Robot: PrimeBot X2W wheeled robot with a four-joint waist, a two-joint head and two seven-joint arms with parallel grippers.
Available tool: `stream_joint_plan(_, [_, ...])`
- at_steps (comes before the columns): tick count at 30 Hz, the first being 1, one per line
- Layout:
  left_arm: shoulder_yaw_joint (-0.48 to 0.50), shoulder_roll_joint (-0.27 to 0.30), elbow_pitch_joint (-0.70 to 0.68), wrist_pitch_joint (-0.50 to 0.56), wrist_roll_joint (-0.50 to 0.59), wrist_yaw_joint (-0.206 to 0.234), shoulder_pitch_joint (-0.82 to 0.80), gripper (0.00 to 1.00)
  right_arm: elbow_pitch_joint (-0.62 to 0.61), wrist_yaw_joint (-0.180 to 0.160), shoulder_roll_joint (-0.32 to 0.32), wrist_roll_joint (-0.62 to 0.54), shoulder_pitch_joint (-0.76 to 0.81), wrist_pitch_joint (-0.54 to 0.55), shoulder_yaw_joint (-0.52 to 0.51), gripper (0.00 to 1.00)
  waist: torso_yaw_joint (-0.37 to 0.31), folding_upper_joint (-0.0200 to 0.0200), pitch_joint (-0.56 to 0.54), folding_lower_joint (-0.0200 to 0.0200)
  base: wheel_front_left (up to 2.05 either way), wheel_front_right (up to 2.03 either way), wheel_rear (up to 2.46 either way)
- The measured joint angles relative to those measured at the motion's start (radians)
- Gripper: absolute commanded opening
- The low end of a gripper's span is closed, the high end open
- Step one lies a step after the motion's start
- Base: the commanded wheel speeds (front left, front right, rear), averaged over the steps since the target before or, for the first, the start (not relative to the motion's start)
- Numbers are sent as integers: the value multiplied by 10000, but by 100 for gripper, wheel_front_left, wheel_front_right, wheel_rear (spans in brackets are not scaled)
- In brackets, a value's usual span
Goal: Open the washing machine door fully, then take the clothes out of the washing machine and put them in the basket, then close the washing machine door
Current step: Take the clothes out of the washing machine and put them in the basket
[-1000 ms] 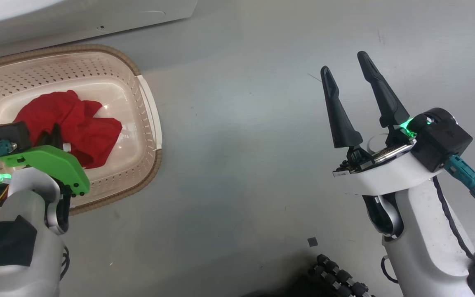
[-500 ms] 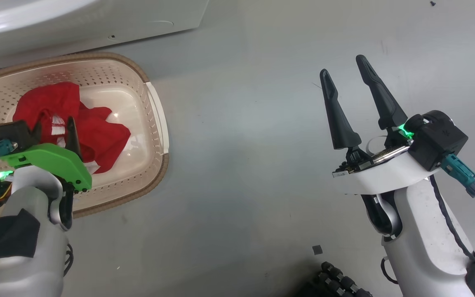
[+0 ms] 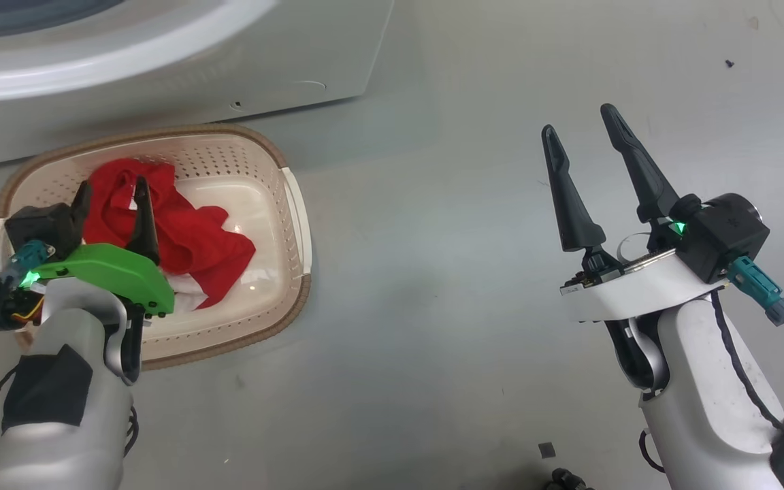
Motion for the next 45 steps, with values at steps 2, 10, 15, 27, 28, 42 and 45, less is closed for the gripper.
stream_joint_plan(2, [8, -98, -115, -100, 0, -4, 42, 100, 71, 0, 0, -38, 38, 0, -86, 100, 93, 0, -196, 0, 0, 0, 0])
stream_joint_plan(10, [-67, -364, -1172, -144, 173, -105, 436, 100, 286, 0, -130, -176, 580, 0, -497, 100, 632, 0, -1126, 0, 0, 0, 0])
stream_joint_plan(15, [-10, -391, -2472, -142, 454, -130, 708, 100, 433, 0, -198, -278, 881, 0, -706, 100, 978, 0, -1682, 0, 0, 0, 0])
stream_joint_plan(27, [123, -497, -4295, -142, 757, -86, 2376, 100, 556, 0, -176, -374, 1592, 0, -874, 100, 1676, 0, -3179, 0, 0, 0, 0])
stream_joint_plan(28, [123, -497, -4295, -142, 757, -86, 2376, 100, 556, 0, -176, -374, 1592, 0, -874, 100, 1676, 0, -3179, 0, 0, 0, 0])
stream_joint_plan(42, [12, -550, -5611, -142, 966, 146, 4674, 100, 754, 0, -127, -437, 2725, 0, -918, 100, 2101, 0, -4773, 0, 0, 0, 0])
stream_joint_plan(45, [23, -552, -5772, -142, 965, 244, 5152, 100, 769, 0, -119, -437, 2892, 0, -917, 100, 2135, 0, -5016, 0, 0, 0, 0])
